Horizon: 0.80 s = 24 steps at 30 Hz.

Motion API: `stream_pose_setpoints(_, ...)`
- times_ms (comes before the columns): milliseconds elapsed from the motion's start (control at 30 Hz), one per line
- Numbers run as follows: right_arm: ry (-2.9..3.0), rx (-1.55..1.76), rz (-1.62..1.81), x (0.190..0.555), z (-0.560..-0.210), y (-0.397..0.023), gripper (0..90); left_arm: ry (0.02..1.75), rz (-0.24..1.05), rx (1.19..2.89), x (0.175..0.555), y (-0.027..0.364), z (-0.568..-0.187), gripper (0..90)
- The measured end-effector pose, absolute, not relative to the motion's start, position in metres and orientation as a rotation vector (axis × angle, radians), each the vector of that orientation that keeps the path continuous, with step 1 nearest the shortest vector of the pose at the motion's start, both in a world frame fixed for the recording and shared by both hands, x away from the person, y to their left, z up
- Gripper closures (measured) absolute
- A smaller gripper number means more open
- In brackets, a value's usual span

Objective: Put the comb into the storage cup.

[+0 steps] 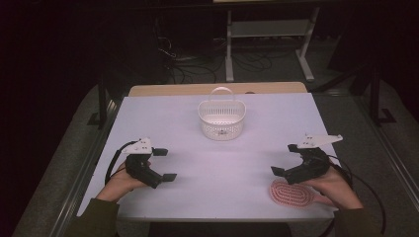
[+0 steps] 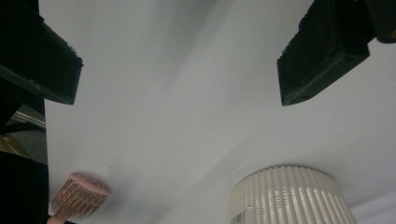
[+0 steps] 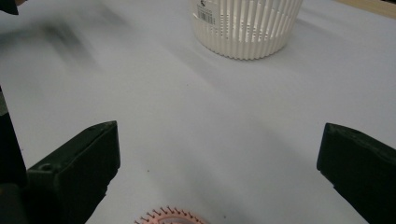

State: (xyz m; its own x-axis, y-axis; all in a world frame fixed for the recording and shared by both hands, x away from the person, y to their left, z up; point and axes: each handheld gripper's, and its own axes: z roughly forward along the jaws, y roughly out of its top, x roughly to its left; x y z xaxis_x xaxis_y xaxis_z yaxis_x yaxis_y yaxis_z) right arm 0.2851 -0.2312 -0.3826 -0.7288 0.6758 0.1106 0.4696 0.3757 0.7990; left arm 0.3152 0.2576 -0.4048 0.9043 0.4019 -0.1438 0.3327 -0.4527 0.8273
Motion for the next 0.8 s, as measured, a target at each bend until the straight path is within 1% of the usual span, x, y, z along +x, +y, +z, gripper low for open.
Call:
stream_pose_setpoints(533, 2.406, 1.041, 1.227, 0.276, -0.380, -0.256, 0.0, 0.519, 0.089, 2.086, 0.314, 0.257, -0.405, 0.1)
stream_pose_setpoints(800, 2.398, 1.069, 1.180, 0.269, -0.381, -0.276, 0.0, 0.520, 0.085, 2.080, 0.313, 0.257, -0.405, 0.1)
